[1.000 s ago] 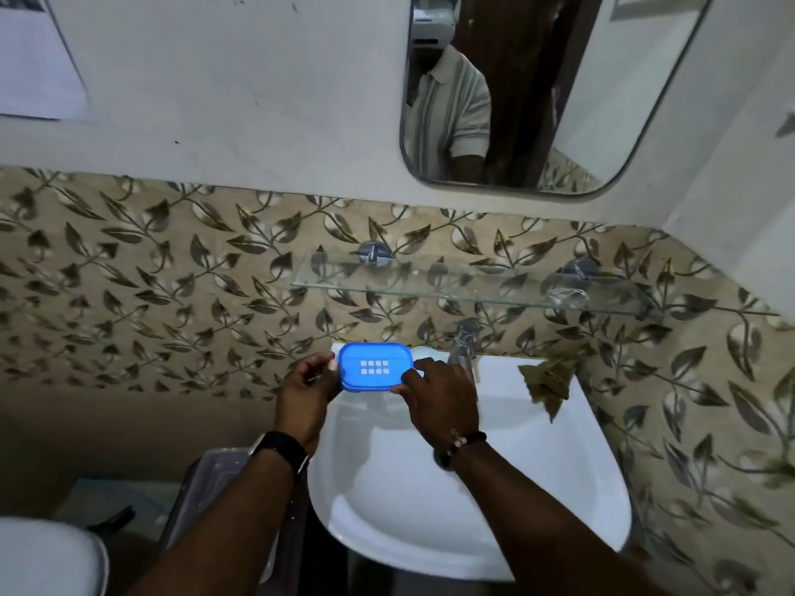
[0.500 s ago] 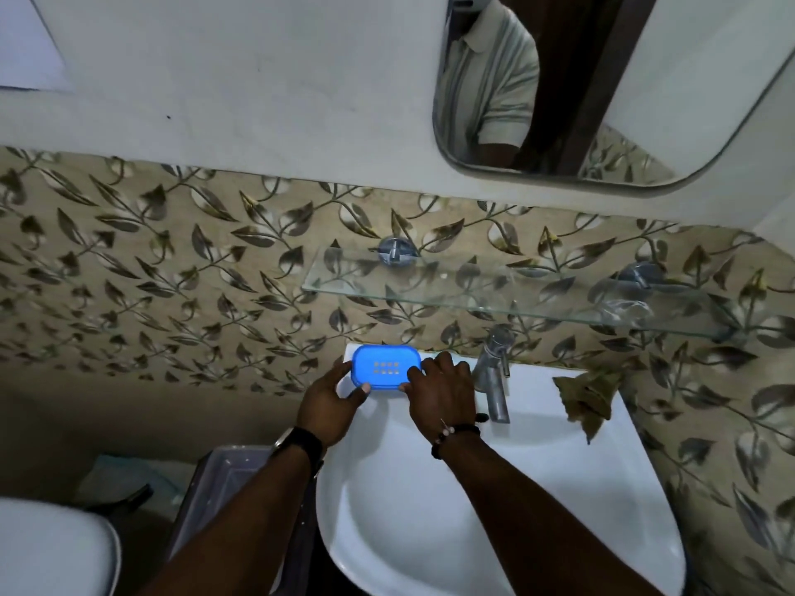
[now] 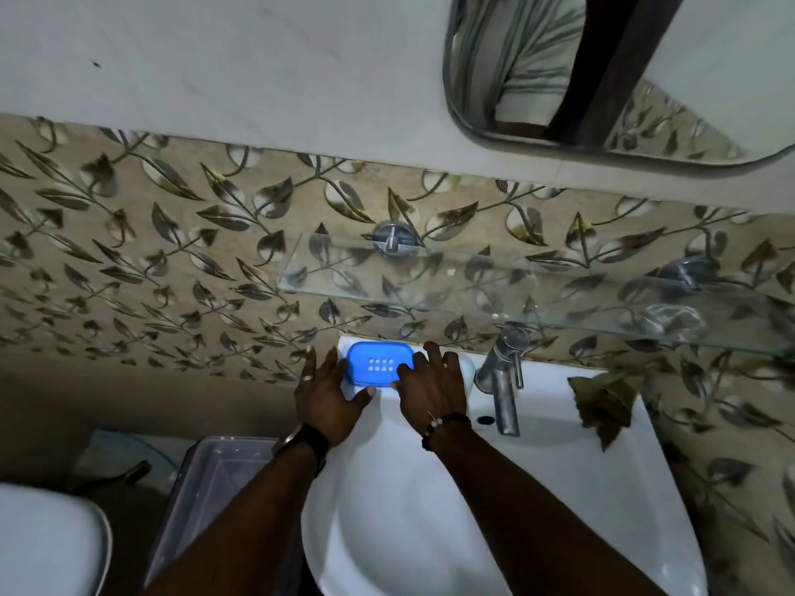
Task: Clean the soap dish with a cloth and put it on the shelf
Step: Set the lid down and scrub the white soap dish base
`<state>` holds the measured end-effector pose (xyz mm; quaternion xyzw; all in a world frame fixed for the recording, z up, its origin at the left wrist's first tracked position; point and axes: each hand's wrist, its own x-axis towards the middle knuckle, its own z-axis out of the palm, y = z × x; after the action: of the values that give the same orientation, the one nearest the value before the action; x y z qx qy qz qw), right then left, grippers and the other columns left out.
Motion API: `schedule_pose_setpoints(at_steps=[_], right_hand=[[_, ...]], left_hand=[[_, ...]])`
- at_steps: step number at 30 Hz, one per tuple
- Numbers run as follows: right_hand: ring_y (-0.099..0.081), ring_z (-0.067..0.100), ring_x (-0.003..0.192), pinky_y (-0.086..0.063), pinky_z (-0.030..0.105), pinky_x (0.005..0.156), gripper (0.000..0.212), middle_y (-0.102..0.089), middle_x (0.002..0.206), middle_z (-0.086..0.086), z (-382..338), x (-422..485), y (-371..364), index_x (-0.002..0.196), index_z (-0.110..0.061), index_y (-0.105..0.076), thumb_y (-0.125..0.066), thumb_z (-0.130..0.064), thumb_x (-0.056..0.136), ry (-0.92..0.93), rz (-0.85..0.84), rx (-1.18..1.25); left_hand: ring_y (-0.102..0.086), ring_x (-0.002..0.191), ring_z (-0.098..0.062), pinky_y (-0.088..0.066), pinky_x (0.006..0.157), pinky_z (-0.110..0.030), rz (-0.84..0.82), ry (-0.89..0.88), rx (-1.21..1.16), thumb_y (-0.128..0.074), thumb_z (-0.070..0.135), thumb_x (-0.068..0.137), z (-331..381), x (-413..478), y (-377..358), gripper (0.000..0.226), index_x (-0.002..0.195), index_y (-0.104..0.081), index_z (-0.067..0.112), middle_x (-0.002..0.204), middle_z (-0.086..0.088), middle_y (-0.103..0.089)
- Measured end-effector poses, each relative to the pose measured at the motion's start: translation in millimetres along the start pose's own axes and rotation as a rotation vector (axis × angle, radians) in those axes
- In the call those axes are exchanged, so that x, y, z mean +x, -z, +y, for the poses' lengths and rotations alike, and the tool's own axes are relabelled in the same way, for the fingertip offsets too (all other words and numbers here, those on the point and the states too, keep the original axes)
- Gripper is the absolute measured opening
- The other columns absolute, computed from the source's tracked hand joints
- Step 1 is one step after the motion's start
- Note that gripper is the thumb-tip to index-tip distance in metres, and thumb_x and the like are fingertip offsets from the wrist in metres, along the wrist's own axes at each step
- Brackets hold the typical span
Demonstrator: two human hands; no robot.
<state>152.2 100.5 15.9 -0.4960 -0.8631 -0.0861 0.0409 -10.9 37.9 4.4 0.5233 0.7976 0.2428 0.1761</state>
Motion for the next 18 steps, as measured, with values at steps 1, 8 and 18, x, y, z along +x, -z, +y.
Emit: schedule_pose_setpoints(at_steps=[1,8,18], right_hand=[[-0.056,0.034,0.118,-0.044,0.048,0.091,0.012,-0.069,0.093,0.006,-0.2,-0.2,0.3,0.085,-0.020,-0.072,-0.071,-0.032,0.082,0.001,0.002,-0.002],[-0.062,0.030,0.104,-0.044,0.042,0.079,0.021,-0.068,0.094,0.002,15.1,-15.4,-1.0,0.098,-0.019,-0.069,-0.072,-0.034,0.085,-0.029,0.213,0.041],[-0.056,0.029,0.082,-0.041,0.040,0.069,0.027,-0.061,0.081,0.003,24.6,-66.7,-19.6,0.082,-0.015,-0.062,-0.061,-0.039,0.092,-0.077,0.250,0.015]], left_hand=[[-0.020,0.153,-0.032,-0.024,0.119,-0.042,0.016,-0.006,0.031,-0.061,0.066,0.078,-0.5,-0.2,-1.3,0.082,0.143,-0.055,0.016,0.157,-0.006,-0.045],[-0.029,0.149,-0.038,-0.031,0.116,-0.054,0.063,-0.050,0.055,-0.057,0.063,0.073,-4.5,-2.3,-10.8,0.091,0.146,-0.050,0.008,0.155,-0.016,-0.045],[-0.036,0.142,-0.047,-0.038,0.105,-0.058,0.180,-0.232,0.031,-0.049,0.059,0.083,32.7,-34.8,-22.4,0.082,0.147,-0.049,0.007,0.156,-0.023,-0.040]])
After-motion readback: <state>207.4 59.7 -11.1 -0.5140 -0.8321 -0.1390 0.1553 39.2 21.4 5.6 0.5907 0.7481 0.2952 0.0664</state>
